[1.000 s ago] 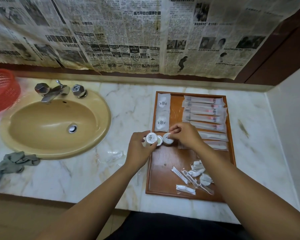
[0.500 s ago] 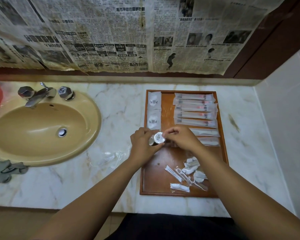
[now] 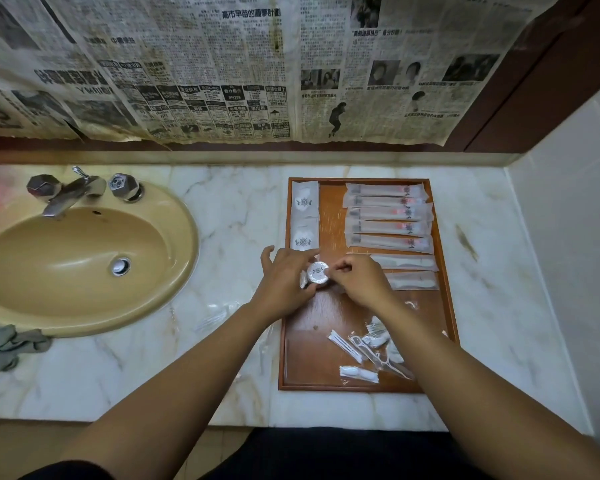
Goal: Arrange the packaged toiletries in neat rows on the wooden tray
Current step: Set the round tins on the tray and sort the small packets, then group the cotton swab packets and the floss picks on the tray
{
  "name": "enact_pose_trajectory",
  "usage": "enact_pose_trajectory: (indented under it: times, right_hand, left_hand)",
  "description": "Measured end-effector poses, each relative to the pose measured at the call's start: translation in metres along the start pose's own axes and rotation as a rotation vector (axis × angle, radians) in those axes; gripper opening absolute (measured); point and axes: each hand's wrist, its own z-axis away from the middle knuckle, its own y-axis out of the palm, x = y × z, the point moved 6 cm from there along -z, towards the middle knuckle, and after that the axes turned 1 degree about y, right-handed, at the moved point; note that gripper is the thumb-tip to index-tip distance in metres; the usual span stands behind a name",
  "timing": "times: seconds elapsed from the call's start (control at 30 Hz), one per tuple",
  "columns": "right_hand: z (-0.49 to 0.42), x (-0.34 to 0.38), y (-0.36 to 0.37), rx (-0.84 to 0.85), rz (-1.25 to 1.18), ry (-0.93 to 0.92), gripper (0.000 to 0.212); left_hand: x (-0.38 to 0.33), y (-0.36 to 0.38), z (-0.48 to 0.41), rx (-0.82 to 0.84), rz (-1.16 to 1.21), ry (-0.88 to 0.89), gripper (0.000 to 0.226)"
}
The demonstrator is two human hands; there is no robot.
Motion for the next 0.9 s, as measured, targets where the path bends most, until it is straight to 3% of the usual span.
enact_pose_trajectory:
  times: [0.2,0.4,0.6,0.8,0.9]
  right_hand:
    - [-0.002,-0.004,0.007,-0.013,0.114,-0.03,0.021]
    - [-0.001,0.013,0.015,0.093,0.223,-0.254,0.054]
    - [-0.006,0.02,0.021,0.078,0.315,-0.306,0.04]
    - [-0.006,0.018,0.026,0.107,0.389,-0.281,0.065]
    - [-0.008,0.019,0.033,0.119,0.389,-0.323,0.047]
  left_hand:
    - [0.003,0.004,0.001,0.045,0.015,-0.042,0.064]
    - [0.026,-0.006,0.01,0.026,-0.182,-0.151,0.08]
    - [0.027,-0.011,0.011,0.035,-0.339,-0.171,0.039]
    - [0.03,-0.003,0.008,0.069,-0.337,-0.183,0.039]
    - [0.03,0.0,0.005,0.08,-0.359,-0.196,0.036]
